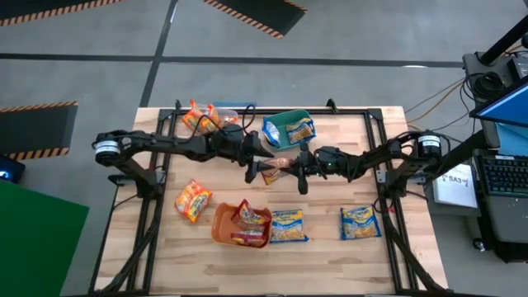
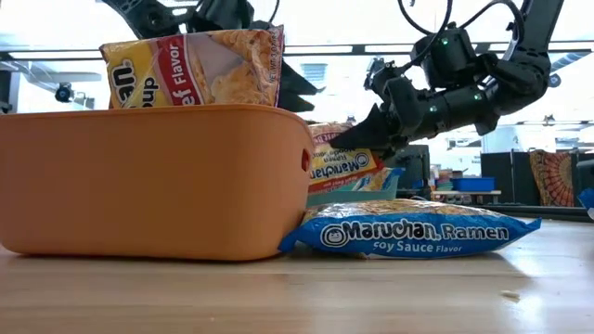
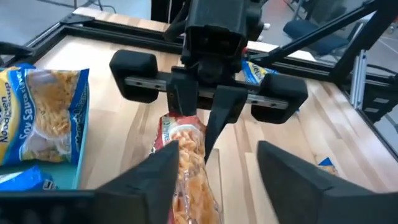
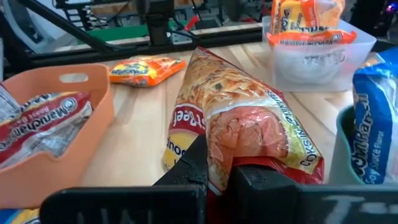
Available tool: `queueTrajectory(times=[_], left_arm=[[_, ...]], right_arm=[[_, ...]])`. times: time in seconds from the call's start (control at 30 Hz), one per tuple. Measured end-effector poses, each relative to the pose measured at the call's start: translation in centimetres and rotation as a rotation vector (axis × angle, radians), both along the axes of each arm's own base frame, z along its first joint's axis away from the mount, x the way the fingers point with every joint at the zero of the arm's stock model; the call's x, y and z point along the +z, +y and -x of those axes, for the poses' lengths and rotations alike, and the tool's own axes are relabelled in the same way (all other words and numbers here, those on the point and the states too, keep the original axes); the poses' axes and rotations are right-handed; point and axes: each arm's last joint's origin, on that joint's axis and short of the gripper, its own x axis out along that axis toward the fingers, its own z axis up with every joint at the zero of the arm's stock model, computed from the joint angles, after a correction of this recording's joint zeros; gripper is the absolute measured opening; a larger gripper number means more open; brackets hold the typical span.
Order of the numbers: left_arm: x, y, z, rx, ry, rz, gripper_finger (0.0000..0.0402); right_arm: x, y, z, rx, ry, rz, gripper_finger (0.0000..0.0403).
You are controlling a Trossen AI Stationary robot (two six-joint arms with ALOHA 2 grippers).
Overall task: Sort Maruchan noodles
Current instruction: Put the red noodle pack into the orange bin
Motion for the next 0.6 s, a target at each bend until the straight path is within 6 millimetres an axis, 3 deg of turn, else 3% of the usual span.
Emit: queueTrajectory(times=[0.13, 0.23, 0.43, 0.6], left_arm=[[-0.8, 0.1, -0.2, 0.019, 0.038, -0.009, 0.0251], [-1.9, 0.2, -0.5, 0.034, 0.078, -0.01, 0.0267], [-4.2, 0.4, -1.2, 0.037, 0.141, 0.012, 0.0256], [-4.8, 0.5, -1.4, 0.046, 0.155, 0.026, 0.0232]], right_arm=[[0.0, 0.0, 0.0, 0.001, 0.004, 0.002, 0.0013], [-0.1, 0.0, 0.0, 0.002, 0.005, 0.007, 0.0013], [-0.1, 0.0, 0.0, 0.007, 0.014, 0.017, 0.0013], [-0.2, 0.0, 0.0, 0.008, 0.016, 0.024, 0.0013]])
